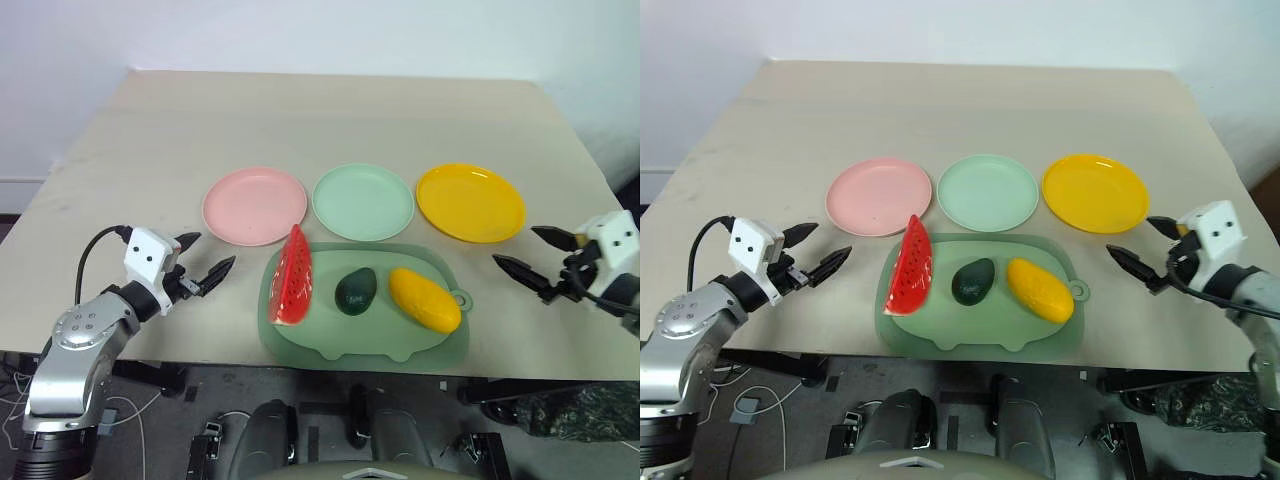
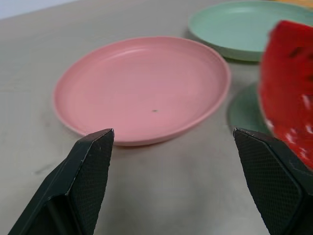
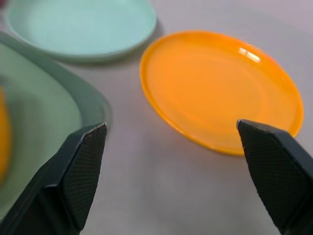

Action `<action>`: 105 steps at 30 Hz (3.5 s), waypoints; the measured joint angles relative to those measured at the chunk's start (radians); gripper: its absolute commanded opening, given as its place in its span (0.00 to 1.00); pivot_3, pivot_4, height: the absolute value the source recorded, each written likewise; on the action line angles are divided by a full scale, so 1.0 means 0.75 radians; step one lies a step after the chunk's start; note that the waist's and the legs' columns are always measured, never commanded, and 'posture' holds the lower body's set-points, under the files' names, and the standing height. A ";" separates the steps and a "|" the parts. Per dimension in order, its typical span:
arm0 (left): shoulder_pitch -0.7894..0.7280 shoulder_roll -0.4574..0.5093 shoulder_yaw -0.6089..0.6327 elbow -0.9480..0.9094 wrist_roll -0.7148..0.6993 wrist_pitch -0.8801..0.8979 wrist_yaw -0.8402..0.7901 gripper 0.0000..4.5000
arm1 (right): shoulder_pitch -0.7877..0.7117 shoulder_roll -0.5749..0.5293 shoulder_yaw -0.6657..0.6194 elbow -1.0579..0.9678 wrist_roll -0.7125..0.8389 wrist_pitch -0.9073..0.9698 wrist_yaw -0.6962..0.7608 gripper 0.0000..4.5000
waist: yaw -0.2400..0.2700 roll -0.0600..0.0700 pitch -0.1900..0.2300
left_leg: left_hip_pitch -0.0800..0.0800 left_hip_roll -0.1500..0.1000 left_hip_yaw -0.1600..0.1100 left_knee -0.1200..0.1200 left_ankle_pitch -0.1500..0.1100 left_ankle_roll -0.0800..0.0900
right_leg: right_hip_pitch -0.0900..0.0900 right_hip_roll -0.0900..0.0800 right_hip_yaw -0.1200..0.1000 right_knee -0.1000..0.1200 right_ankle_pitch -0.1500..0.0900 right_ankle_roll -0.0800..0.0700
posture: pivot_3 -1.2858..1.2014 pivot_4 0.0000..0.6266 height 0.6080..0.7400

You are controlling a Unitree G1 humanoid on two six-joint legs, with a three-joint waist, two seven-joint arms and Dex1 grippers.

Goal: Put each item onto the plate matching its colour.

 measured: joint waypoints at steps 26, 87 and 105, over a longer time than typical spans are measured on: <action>-0.013 -0.050 -0.100 -0.036 -0.026 0.043 0.006 0.91 | -0.182 -0.181 0.382 -0.642 0.416 0.747 -0.455 1.00 | 0.001 -0.002 -0.001 | -0.005 0.000 -0.002 0.001 0.000 0.000 | -0.003 0.000 0.000 -0.001 -0.002 -0.002 | 0.52 0.24 1.00; 0.031 -0.028 -0.038 -0.101 -0.035 0.042 0.046 0.91 | -0.843 -0.255 0.778 0.617 -0.617 -0.879 0.221 1.00 | -0.013 0.001 0.000 | -0.003 0.000 0.001 0.000 0.000 0.000 | -0.003 0.002 -0.001 0.000 0.000 0.001 | 0.52 0.24 1.00; -0.048 -0.031 -0.090 -0.035 -0.029 0.040 0.029 0.91 | -0.904 0.028 1.068 0.444 -0.560 -1.312 0.779 1.00 | -0.003 0.001 0.000 | -0.002 0.000 0.001 0.001 0.001 -0.001 | -0.002 0.001 -0.001 0.000 0.001 0.000 | 0.52 0.24 1.00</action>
